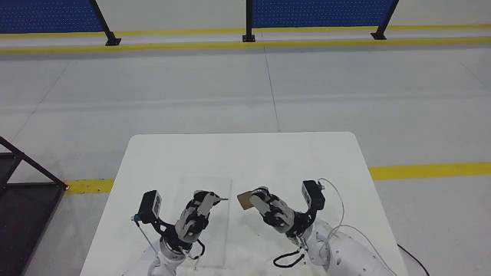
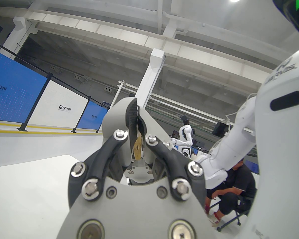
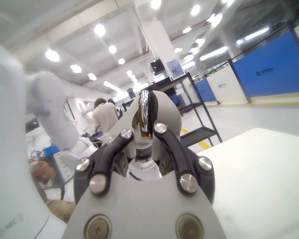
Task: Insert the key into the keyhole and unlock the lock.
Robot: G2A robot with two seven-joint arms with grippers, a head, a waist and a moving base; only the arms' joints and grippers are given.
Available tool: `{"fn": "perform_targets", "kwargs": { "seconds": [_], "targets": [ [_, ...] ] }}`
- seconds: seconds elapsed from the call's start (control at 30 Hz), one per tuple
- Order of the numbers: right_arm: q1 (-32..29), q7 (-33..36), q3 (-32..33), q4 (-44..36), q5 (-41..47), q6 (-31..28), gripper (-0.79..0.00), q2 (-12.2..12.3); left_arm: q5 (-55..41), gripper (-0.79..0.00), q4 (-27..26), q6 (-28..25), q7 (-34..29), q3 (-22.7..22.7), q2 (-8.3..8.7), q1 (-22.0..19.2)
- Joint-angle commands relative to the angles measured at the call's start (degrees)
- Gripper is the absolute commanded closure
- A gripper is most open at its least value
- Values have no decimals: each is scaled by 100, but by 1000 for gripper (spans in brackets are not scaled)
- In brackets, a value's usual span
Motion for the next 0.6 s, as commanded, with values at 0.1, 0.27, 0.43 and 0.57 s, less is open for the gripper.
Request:
{"fn": "perform_targets", "kwargs": {
  "seconds": [0.1,0.27,0.43,0.57],
  "targets": [
    [17,-47,-63,-225,780,-64,0,-93,-320,0,-55,8,78,191,-67,-78],
    [54,-56,-78,-282,1169,-64,0,-200,-457,0,-76,113,183,385,-167,-199],
    [33,-56,-46,-234,1204,-64,0,-302,-310,0,-82,427,499,585,-302,-313],
    [33,-56,-46,-234,1204,-64,0,-302,-80,0,-56,649,720,701,-385,-377]
  ]
}}
